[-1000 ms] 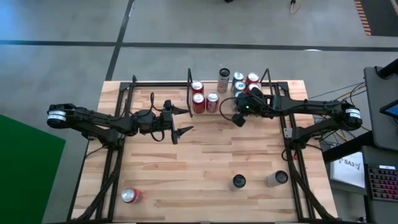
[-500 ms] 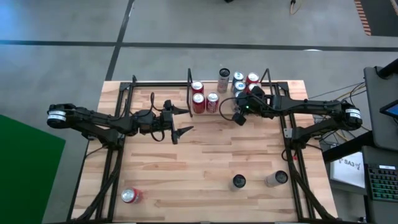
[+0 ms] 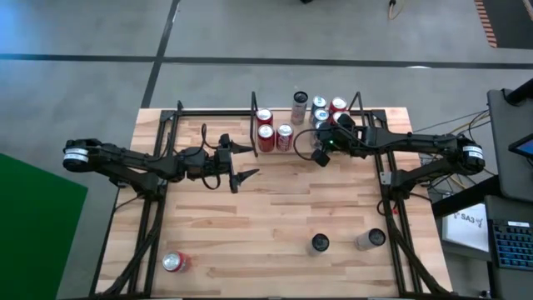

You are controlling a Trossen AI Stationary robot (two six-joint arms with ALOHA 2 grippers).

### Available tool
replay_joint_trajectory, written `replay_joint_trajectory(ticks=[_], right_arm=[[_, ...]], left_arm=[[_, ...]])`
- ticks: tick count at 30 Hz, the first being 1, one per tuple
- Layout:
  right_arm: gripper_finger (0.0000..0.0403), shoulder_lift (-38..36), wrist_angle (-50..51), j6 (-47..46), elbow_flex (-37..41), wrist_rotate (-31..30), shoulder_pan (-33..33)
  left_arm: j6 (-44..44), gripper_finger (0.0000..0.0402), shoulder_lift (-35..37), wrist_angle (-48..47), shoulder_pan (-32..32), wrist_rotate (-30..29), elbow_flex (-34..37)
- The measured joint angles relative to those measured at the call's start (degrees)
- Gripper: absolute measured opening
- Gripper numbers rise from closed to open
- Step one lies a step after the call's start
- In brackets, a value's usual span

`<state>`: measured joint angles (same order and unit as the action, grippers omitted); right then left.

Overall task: Place canned beverage on shelf
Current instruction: Put the white and blue soda can on the shelf, then put the red soda can on the shelf

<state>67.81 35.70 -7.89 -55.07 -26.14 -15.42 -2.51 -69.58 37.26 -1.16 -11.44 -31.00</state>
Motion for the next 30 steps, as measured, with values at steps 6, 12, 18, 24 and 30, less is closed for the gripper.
replay_joint_trajectory(ticks=[6,12,18,24,30], right_arm=[[0.0012,-1.2,0.99,-0.52,-1.62,1.06,0.51],[0.0012,-3.75,1.75,-1.88,-4.74,4.35,2.39],[0.0012,-5.37,1.68,-4.11,-7.31,9.68,5.63],[0.0012,-5.92,1.21,-5.06,-8.44,9.85,10.8],[0.0012,-5.91,1.23,-5.83,-8.36,9.7,16.28]], left_arm=[[0.0,0.0331,0.0,0.04,0.0,0.0,0.0],[0.01,0.0331,0.0,0.11,-0.01,0.02,0.0],[0.56,0.0331,0.0,0.17,0.62,0.13,-0.82],[0.59,0.0331,0.02,-0.01,2.73,1.84,-2.73],[0.53,0.0331,-0.09,-4.66,5.06,1.81,-7.19]])
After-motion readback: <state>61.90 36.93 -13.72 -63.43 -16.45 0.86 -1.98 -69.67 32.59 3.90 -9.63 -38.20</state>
